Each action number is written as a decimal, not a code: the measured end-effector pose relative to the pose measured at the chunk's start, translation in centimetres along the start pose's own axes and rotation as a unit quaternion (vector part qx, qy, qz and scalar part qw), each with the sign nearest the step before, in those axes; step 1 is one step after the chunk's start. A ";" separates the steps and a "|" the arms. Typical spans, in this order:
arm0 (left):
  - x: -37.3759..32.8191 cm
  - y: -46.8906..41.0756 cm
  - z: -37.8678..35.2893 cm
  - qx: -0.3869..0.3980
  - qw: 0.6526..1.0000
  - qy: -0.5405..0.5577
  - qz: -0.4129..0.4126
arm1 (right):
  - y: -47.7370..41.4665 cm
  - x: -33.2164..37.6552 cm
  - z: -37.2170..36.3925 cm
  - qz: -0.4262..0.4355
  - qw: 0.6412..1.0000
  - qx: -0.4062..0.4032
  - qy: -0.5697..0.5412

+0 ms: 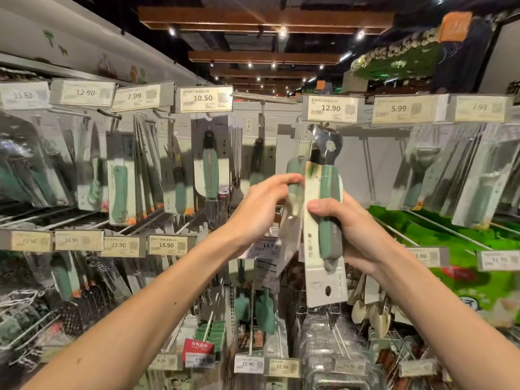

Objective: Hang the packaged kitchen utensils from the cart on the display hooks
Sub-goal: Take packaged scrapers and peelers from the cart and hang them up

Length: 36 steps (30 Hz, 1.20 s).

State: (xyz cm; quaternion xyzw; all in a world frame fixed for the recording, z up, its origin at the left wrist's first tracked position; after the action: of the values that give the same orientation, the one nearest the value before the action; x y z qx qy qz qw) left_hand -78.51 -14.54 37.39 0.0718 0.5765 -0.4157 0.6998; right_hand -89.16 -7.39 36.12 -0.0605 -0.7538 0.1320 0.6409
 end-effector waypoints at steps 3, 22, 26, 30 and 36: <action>-0.3 0.1 -0.1 0.043 0.994 -0.102 -0.022 | 0.2 -0.3 1.3 -0.039 0.998 0.020 -0.049; -2.6 -0.8 0.7 -0.016 0.879 -0.412 -0.240 | 2.6 1.8 2.2 -0.050 0.992 0.073 -0.095; -0.9 -1.0 0.3 -0.003 0.911 -0.351 -0.218 | 3.2 3.4 5.1 -0.030 0.997 -0.058 -0.042; -0.1 -1.0 1.4 -0.023 0.906 -0.379 -0.188 | 3.4 4.3 7.3 -0.012 0.993 -0.117 0.008; -2.9 -2.3 2.9 -0.039 0.831 -0.541 -0.128 | 2.8 4.5 8.1 -0.021 0.980 -0.158 0.122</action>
State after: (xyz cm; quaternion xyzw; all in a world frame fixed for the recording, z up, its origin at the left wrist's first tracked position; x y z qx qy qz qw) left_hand -77.82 -16.22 41.74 -0.2663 0.1260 -0.4509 0.8425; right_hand -98.13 -4.53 38.49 -0.1604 -0.6823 -0.0103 0.7132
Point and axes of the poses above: each hand's wrist, its own y-axis away from the middle knuckle, its own z-axis out of the back of the hand, x = y × z, the point moved 7 cm from there along -y, towards the middle knuckle, and after that the axes turned 7 degrees about x, right-handed, at the moved point
